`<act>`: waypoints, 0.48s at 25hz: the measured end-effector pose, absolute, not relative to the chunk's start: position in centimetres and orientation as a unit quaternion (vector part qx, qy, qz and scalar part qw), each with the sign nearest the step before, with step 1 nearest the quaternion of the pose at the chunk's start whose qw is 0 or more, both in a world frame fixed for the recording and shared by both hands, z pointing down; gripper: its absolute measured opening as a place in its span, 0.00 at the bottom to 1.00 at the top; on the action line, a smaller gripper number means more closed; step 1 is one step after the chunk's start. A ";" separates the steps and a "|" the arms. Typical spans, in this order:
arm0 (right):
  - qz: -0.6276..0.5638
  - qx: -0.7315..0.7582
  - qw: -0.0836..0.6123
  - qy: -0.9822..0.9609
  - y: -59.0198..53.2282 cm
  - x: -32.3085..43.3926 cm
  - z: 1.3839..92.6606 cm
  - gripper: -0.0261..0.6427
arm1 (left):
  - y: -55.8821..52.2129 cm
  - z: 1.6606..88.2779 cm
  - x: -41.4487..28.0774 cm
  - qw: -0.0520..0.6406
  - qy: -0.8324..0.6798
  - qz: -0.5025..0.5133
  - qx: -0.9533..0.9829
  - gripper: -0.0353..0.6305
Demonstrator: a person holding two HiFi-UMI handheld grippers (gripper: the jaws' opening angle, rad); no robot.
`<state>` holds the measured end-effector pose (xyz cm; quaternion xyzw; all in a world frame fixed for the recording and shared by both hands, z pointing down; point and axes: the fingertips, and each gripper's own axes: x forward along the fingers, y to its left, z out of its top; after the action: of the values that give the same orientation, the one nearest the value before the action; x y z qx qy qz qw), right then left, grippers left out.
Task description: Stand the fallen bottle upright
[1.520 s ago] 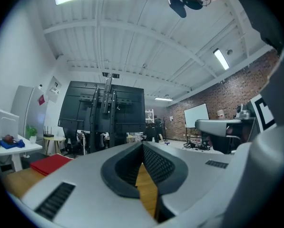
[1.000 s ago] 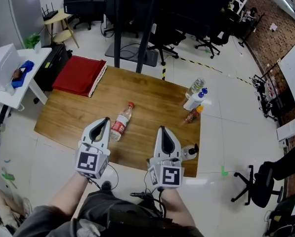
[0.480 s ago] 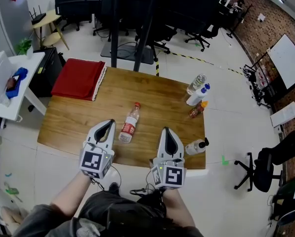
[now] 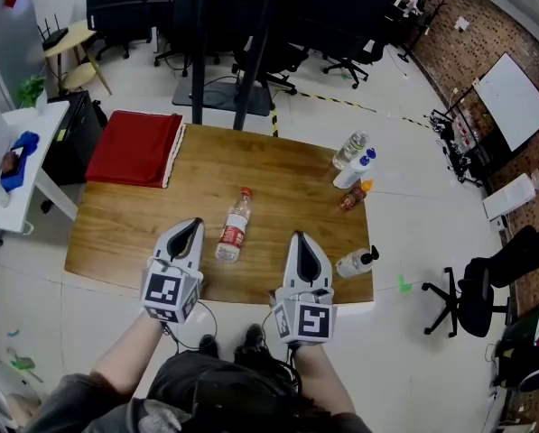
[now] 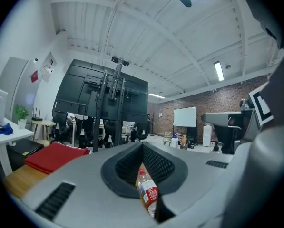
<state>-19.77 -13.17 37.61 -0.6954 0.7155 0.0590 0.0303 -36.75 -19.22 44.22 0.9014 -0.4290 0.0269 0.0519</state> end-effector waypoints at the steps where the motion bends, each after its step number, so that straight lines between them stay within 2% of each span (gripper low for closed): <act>1: 0.059 -0.697 0.031 0.714 -13.2 -19.3 37.7 0.05 | -19.3 44.2 -36.5 0.049 -0.430 0.024 0.901 0.10; 12: 0.054 -0.682 0.036 0.728 -14.3 -15.2 37.9 0.05 | -19.8 44.5 -33.4 0.048 -0.457 0.034 0.888 0.10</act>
<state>-15.22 -14.32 37.92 -0.6824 0.7280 0.0543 0.0363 -33.43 -19.84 44.55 0.8877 -0.4567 0.0345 0.0479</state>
